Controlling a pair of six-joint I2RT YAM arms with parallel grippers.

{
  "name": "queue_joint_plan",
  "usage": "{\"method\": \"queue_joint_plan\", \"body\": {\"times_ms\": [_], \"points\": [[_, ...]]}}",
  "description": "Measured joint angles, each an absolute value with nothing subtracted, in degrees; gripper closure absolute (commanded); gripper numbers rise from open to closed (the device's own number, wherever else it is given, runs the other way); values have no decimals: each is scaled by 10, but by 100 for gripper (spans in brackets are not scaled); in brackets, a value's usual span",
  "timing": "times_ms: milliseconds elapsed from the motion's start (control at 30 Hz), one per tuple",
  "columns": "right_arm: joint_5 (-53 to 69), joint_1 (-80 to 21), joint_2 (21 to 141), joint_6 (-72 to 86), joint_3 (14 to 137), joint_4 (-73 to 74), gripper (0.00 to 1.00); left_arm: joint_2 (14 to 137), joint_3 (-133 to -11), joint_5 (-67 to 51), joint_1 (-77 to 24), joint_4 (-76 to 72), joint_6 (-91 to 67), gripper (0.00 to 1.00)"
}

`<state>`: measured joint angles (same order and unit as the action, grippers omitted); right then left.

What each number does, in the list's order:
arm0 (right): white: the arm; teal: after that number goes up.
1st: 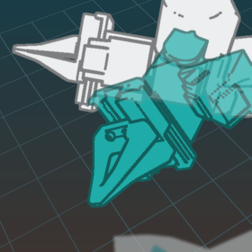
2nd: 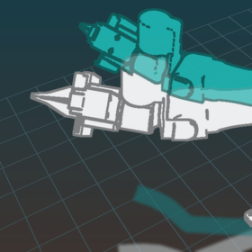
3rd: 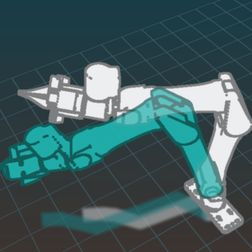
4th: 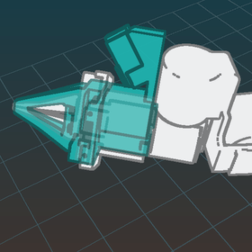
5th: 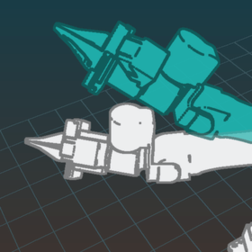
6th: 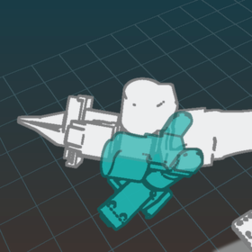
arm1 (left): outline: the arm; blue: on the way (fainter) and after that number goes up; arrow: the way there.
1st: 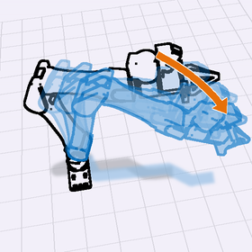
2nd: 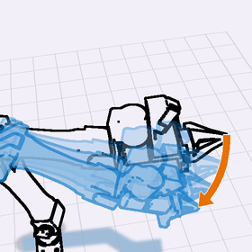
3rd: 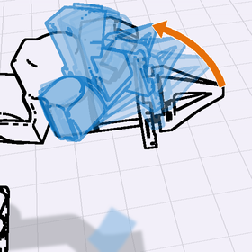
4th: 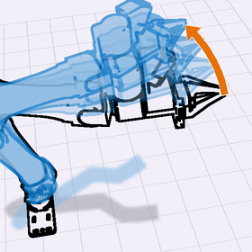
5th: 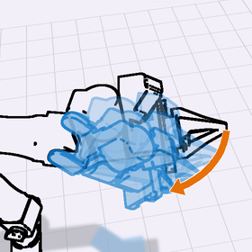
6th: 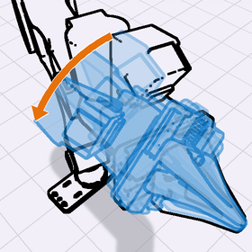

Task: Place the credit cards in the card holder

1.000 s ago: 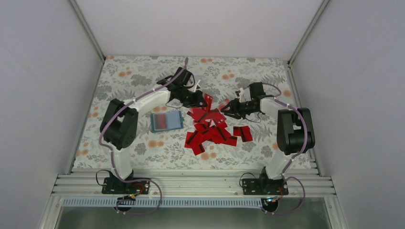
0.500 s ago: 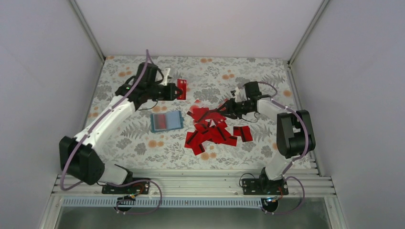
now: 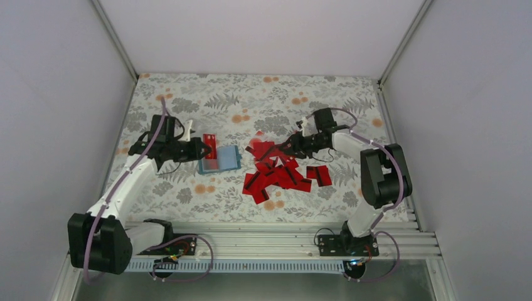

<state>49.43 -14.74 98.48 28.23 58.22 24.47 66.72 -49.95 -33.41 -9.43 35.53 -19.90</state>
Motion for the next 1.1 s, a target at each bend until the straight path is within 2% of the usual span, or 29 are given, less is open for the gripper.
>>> {"method": "queue_joint_plan", "body": {"times_ms": [433, 767, 1100], "points": [[487, -178, 1047, 278, 626, 258, 68, 689, -379, -401, -1, 282, -182, 98], [482, -201, 1053, 280, 649, 260, 68, 826, -376, -446, 2, 201, -159, 98], [479, -209, 1079, 280, 671, 267, 68, 890, -388, -471, 2, 187, -130, 98]]}}
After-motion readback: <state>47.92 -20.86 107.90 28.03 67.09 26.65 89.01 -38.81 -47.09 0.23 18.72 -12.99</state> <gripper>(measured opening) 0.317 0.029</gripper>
